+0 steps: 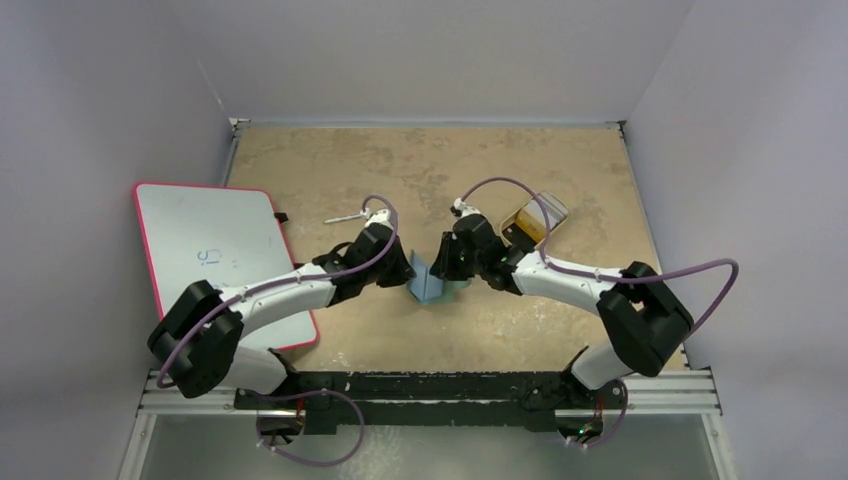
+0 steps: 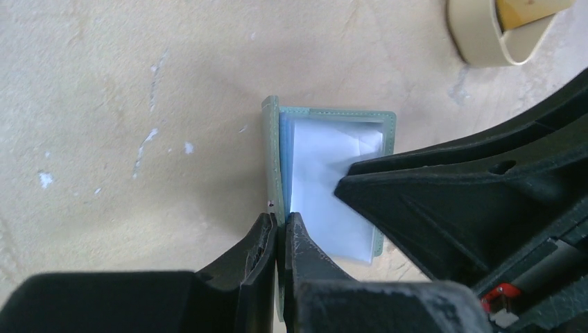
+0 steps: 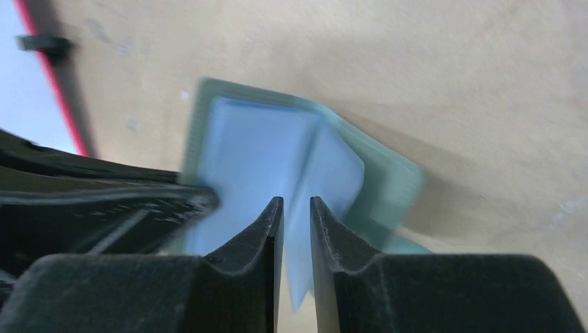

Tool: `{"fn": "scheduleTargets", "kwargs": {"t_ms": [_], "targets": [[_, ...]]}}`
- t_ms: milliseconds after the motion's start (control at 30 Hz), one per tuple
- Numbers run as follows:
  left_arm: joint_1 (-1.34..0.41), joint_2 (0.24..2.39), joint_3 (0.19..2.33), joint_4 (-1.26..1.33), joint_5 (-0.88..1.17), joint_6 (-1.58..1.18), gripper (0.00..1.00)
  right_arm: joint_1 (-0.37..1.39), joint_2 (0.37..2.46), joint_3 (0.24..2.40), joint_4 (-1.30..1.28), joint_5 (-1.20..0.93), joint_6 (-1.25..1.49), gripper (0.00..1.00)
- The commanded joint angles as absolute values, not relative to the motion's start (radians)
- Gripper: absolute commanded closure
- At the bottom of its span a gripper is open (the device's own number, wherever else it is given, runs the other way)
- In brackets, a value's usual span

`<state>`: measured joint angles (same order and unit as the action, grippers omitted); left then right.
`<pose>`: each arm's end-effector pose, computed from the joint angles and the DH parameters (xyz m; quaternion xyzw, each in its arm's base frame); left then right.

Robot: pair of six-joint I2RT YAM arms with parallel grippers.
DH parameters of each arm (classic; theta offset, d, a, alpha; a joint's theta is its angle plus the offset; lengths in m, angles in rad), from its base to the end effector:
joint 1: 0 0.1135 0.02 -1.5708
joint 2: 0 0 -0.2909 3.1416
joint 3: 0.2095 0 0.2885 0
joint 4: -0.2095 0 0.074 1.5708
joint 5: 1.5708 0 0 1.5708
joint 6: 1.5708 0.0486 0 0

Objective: Put the credit cards into the card holder
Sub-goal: Open the card holder at the center of the board.

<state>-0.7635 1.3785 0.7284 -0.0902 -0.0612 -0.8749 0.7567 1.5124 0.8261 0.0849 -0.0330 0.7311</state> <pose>0.2302 -0.2162 0.1934 -0.0632 0.9125 -0.2755 0.2958 0.2610 0.2486 0.2021 -0.0190 0.8845 0.3262 0.3329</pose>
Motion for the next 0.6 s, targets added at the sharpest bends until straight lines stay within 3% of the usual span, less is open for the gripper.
{"fn": "scheduleTargets", "kwargs": {"t_ms": [0, 367, 567], "targets": [[-0.765, 1.336, 0.687, -0.054, -0.108, -0.882, 1.0, 0.757, 1.513, 0.78, 0.003, 0.037, 0.695, 0.78], [-0.755, 1.299, 0.658, -0.11, -0.171, -0.88, 0.77, 0.755, 1.588, 0.754, 0.006, 0.08, 0.658, 0.82], [-0.718, 1.289, 0.624, -0.013, -0.063, -0.872, 0.73, 0.745, 1.595, 0.731, 0.034, 0.089, 0.645, 0.83]]}}
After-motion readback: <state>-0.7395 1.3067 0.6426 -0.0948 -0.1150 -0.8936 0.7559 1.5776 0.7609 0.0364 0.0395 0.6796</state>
